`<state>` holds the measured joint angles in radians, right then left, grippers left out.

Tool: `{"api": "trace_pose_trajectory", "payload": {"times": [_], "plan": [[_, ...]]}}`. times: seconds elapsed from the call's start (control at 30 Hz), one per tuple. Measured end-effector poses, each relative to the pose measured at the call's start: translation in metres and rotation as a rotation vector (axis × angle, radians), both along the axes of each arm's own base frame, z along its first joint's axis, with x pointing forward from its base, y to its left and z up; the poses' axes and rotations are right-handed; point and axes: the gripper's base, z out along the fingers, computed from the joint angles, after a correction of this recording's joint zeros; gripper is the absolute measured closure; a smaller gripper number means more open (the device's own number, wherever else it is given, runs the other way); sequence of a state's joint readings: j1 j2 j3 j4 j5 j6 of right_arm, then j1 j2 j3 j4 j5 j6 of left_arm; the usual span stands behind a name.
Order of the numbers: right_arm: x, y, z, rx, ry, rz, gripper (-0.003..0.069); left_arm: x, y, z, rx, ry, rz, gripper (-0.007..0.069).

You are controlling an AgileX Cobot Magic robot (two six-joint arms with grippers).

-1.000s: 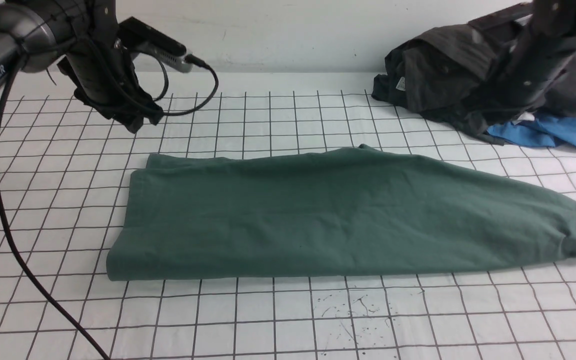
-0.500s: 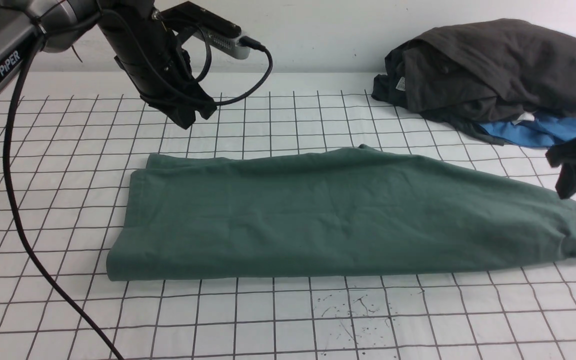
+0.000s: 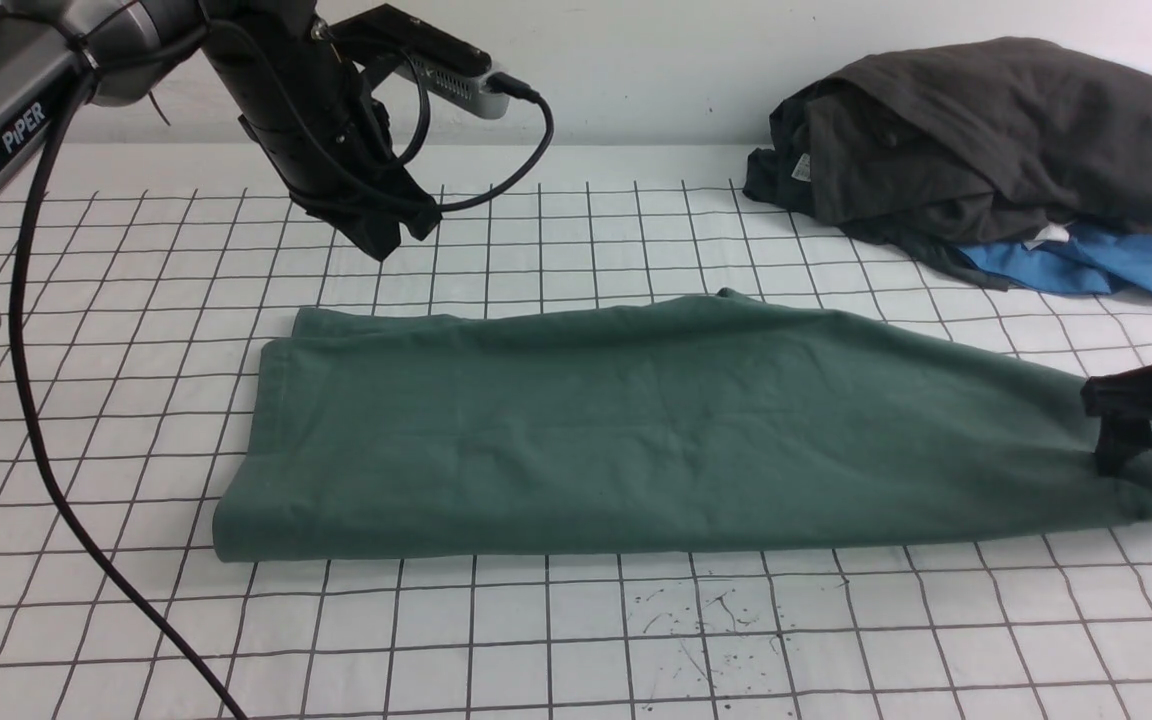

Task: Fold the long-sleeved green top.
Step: Use the right arm to clamp the right edge of the fabric

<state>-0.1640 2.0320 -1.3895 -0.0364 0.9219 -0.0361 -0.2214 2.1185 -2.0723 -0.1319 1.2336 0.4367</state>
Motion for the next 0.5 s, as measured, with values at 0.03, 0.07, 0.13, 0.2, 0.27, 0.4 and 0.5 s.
{"api": "trace_pose_trajectory", "payload": {"times": [0.03, 0.07, 0.13, 0.2, 0.27, 0.4, 0.5], "plan": [[0.001, 0.0, -0.001, 0.003, 0.0, -0.002, 0.0095, 0.0, 0.0, 0.0, 0.0, 0.002, 0.0, 0.0632], [0.001, 0.0, -0.001, 0.008, -0.001, -0.006, 0.0089, 0.001, 0.0, -0.002, 0.001, 0.005, -0.001, 0.0632], [0.001, 0.001, -0.003, 0.02, 0.0, -0.009, 0.0088, 0.001, 0.0, -0.004, 0.002, 0.009, -0.001, 0.0632], [0.002, 0.001, -0.004, 0.039, -0.005, -0.013, 0.0089, 0.003, -0.001, -0.009, 0.005, 0.018, -0.002, 0.0632], [0.002, 0.001, -0.004, 0.047, -0.008, -0.009, 0.0092, 0.003, -0.001, -0.01, 0.005, 0.022, -0.002, 0.0632], [0.003, 0.003, -0.005, 0.072, -0.016, 0.016, 0.0158, 0.004, -0.001, -0.011, 0.006, 0.025, -0.002, 0.0632], [0.004, 0.005, -0.005, 0.091, -0.019, 0.014, 0.0275, 0.004, -0.001, -0.011, 0.006, 0.024, -0.003, 0.0632]]}}
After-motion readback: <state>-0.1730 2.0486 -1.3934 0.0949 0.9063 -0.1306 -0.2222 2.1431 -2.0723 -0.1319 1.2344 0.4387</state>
